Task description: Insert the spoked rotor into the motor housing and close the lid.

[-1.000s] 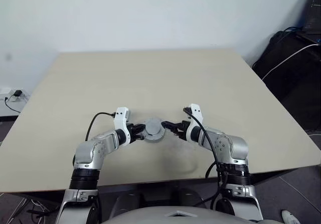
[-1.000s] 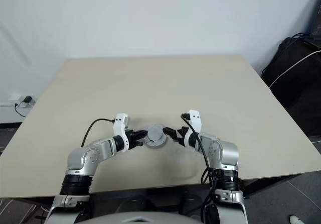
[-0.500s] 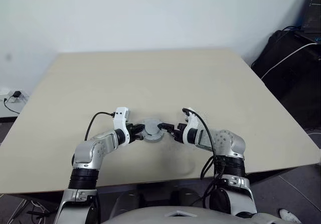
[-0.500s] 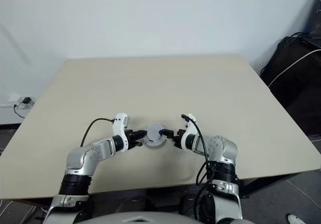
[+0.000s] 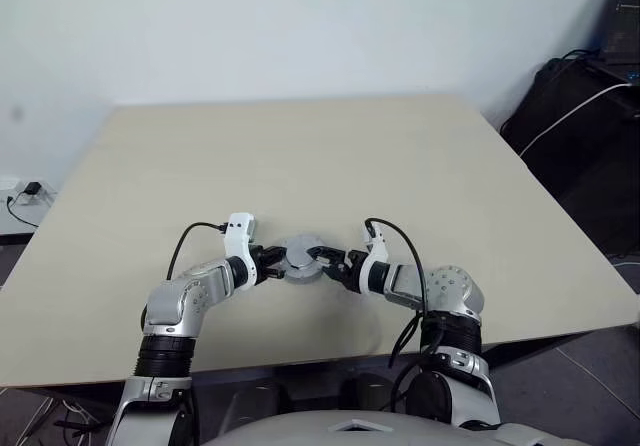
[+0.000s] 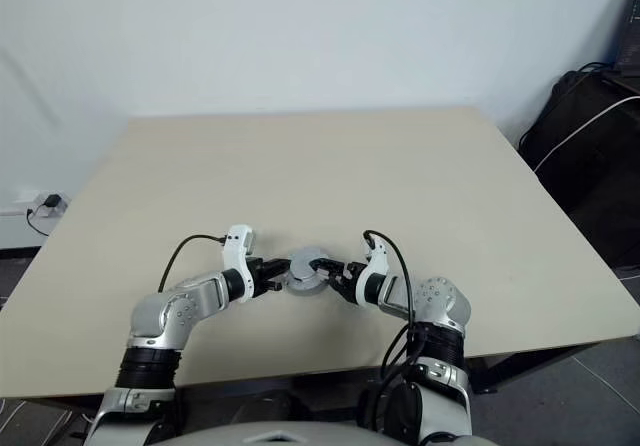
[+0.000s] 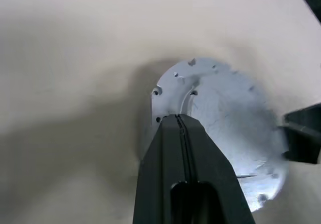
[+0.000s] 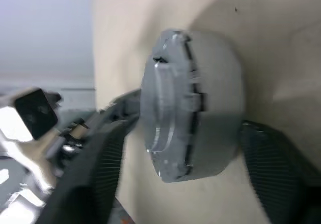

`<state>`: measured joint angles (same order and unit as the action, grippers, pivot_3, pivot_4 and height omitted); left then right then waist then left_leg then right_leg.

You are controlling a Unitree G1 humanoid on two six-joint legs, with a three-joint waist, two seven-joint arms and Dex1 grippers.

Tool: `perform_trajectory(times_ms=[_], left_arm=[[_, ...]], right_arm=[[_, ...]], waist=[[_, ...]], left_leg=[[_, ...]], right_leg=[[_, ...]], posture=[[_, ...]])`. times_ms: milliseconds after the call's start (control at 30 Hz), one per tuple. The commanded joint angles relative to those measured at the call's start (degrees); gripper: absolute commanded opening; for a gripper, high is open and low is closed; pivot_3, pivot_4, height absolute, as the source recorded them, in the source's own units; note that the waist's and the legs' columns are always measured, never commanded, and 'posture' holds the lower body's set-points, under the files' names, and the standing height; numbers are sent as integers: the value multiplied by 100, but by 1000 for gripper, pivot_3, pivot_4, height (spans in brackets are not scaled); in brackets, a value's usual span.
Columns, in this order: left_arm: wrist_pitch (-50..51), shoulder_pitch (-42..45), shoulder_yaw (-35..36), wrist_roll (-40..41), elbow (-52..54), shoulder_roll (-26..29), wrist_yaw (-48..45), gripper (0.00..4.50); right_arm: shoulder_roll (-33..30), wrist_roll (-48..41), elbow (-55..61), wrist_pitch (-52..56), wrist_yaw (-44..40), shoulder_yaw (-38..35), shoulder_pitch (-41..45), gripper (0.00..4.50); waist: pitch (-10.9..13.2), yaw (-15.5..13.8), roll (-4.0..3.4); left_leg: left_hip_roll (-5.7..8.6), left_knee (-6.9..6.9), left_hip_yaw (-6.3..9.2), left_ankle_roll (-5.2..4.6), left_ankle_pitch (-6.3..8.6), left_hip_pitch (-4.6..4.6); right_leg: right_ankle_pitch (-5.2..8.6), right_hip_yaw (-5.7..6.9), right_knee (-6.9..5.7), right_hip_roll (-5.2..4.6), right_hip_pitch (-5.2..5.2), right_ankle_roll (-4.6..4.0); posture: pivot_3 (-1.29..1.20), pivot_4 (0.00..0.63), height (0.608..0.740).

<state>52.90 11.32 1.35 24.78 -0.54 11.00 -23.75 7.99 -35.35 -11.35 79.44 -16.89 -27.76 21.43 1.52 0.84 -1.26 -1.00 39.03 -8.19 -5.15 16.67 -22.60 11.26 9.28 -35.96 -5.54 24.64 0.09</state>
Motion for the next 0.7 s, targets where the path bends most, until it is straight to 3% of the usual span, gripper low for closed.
perform_trajectory(times_ms=[33, 133, 167, 700], left_arm=[[89, -97, -194, -8, -49, -64, -37, 0], [78, -124, -188, -12, -47, -69, -35, 0], [74, -131, -186, -13, -48, -72, -34, 0], [30, -183, -161, -8, -32, -95, -31, 0]], right_arm=[[114, -370, 212, 108, -84, 68, 160, 2304], [62, -366, 252, 212, -51, 123, 96, 1349], [40, -355, 267, 253, -41, 156, 71, 1264], [-175, -400, 436, 607, -66, 517, -150, 1264]], waist=[[1, -20, -2], [2, -17, -3], [2, -16, -4], [3, -15, -9]], left_leg=[[0, -2, 0, 0, 0, 0], [3, -3, 0, -2, 1, -2], [5, -4, 0, -2, 1, -4], [5, -4, 0, -5, 3, -2]], right_leg=[[0, 0, 0, 0, 1, 0], [0, 0, 1, -3, 0, -1], [0, -1, 1, -4, 0, 0], [1, -2, 3, -4, 0, 2]], posture=[[0, 0, 740], [0, 0, 740], [0, 0, 740], [0, 0, 740]])
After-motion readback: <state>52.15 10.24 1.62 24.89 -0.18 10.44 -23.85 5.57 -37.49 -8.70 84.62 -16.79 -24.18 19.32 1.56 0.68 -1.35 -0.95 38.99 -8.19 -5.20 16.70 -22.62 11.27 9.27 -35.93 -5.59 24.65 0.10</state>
